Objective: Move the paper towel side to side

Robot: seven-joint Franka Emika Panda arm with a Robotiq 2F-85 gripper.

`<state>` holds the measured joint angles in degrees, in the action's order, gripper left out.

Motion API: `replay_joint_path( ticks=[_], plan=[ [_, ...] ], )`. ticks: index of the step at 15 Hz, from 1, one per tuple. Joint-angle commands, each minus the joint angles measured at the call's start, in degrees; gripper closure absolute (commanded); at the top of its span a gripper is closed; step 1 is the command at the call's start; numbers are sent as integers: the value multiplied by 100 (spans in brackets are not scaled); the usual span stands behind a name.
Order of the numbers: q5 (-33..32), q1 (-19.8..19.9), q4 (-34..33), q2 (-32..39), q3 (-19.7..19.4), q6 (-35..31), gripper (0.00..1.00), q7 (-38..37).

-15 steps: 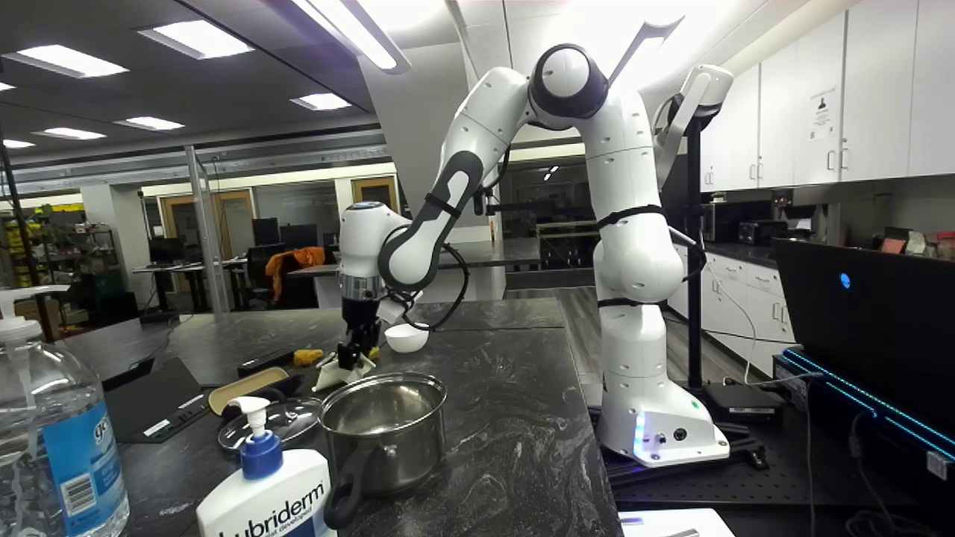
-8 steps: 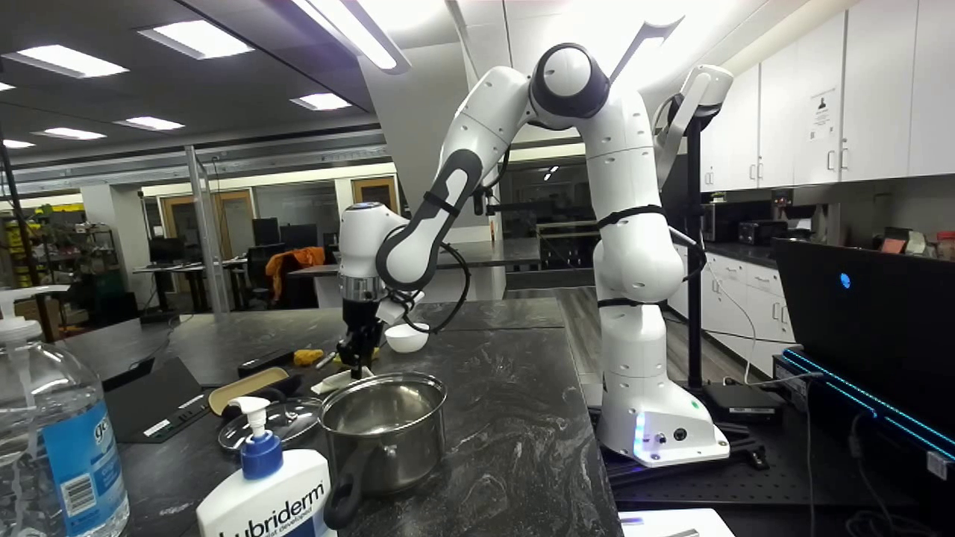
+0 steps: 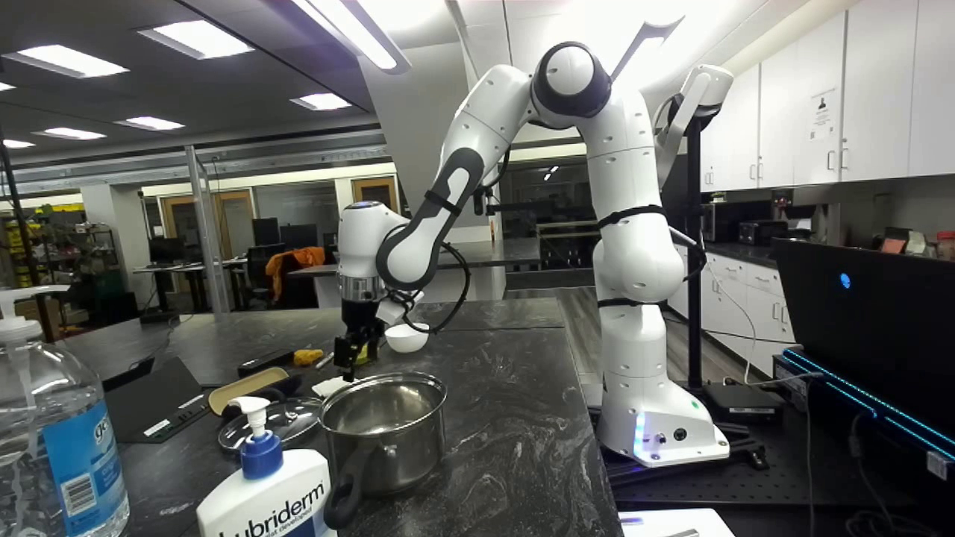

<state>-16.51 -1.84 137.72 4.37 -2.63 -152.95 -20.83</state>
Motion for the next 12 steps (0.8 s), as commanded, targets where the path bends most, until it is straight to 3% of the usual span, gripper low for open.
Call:
replay_joint_path(
  ticks=[1,12],
  plan=[
    [-50,-42,173,-437,56,428,0,-52],
    [128,81,528,-2178,421,1774,0,336]
  ],
)
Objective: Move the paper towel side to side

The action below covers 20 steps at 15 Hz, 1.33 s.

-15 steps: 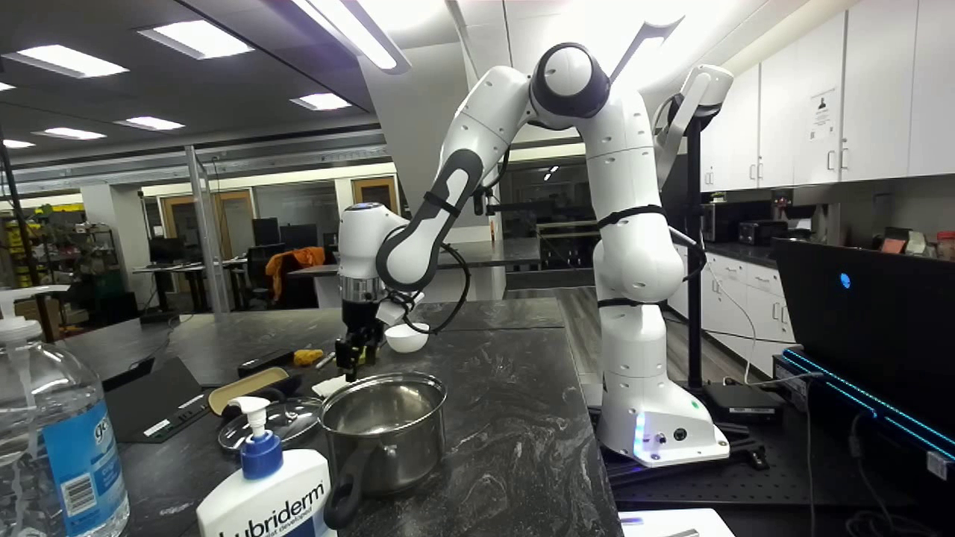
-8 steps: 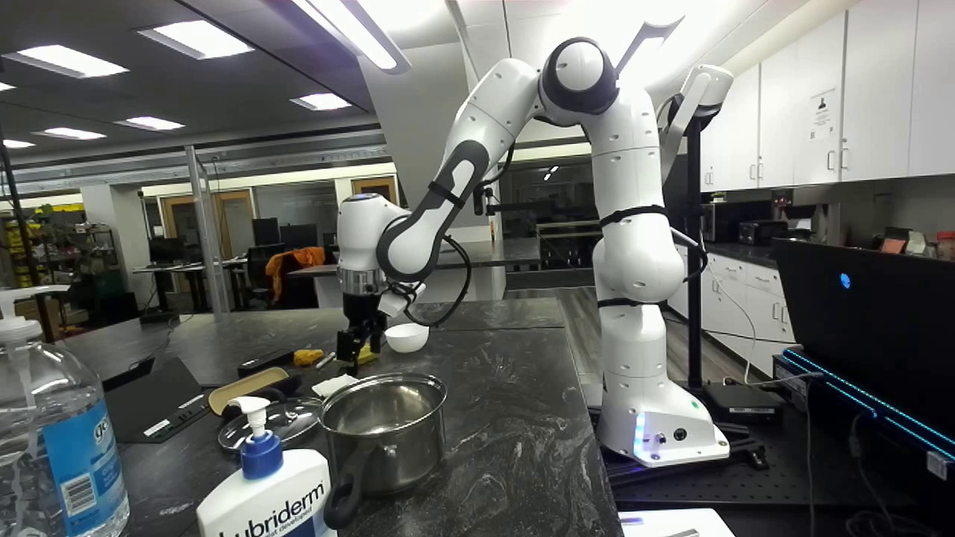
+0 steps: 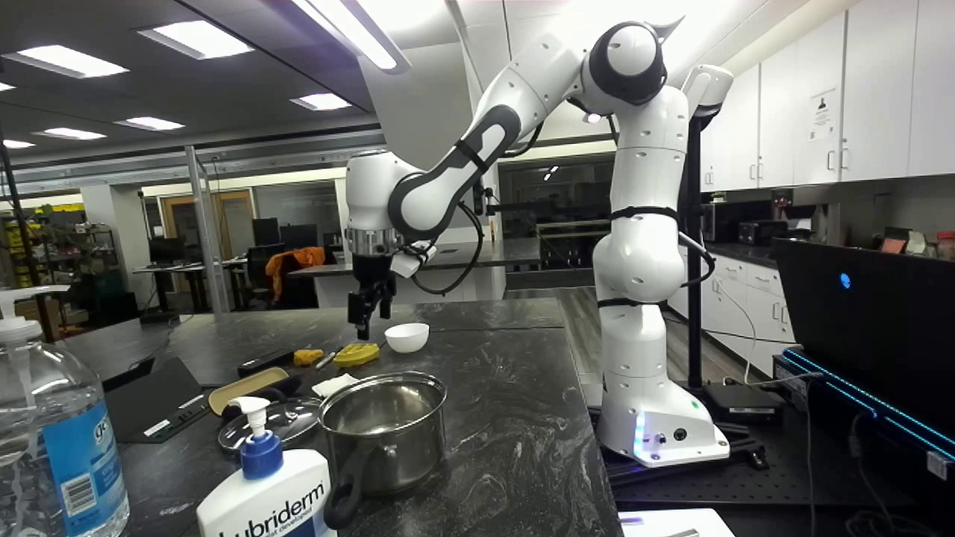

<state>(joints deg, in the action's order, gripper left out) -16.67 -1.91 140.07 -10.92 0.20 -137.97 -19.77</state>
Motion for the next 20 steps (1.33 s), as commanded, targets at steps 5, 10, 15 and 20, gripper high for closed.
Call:
replay_joint_path(
  ticks=[5,10,15,20],
  plan=[
    [384,80,631,-1430,276,825,0,279],
    [669,33,1124,-2146,389,1157,0,356],
    [684,130,1256,-2221,520,1063,0,261],
    [716,123,1424,-2452,532,1064,0,333]
  ],
)
